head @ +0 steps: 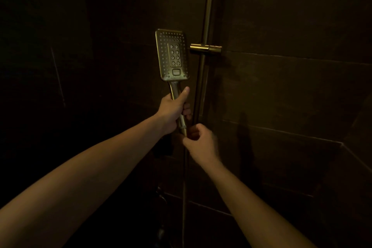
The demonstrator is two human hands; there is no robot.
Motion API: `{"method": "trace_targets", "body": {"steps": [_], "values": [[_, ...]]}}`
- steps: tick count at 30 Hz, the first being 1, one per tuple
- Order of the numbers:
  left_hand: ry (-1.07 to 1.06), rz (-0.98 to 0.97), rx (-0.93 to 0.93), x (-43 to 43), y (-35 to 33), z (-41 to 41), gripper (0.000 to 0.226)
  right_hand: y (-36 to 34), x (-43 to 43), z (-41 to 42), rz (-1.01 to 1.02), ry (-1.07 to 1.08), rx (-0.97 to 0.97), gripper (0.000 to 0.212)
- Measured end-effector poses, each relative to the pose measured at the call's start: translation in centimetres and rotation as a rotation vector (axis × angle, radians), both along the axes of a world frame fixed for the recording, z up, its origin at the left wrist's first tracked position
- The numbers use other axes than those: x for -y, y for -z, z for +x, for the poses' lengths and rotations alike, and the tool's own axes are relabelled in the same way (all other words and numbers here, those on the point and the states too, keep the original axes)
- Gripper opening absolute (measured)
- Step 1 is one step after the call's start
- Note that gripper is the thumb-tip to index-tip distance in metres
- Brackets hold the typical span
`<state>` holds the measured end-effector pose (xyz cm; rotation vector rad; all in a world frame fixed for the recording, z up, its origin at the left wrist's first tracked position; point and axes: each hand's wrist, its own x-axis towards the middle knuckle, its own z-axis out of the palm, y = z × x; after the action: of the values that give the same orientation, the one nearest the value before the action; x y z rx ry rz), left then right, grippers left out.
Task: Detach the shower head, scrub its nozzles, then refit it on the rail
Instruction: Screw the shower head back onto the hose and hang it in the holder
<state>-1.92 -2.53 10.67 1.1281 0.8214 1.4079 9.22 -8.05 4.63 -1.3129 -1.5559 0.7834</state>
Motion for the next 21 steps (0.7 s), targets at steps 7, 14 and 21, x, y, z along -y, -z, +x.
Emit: {"method": "trace_targets", "body": {"steps": [7, 14, 21], "values": [[-0.014, 0.007, -0.035, 0.0, 0.2, -0.2, 0.024, -1.2, 0.0, 0.2, -0.215, -0.14, -0.168, 0.01], [-0.031, 0.02, -0.021, -0.2, 0.2, 0.0, 0.025, -1.0, 0.3, -0.1, -0.123, -0.105, -0.036, 0.03], [-0.029, 0.014, -0.014, 0.1, 0.0, 0.0, 0.026, -1.0, 0.1, -0.8, -0.048, -0.034, -0.043, 0.011]]}}
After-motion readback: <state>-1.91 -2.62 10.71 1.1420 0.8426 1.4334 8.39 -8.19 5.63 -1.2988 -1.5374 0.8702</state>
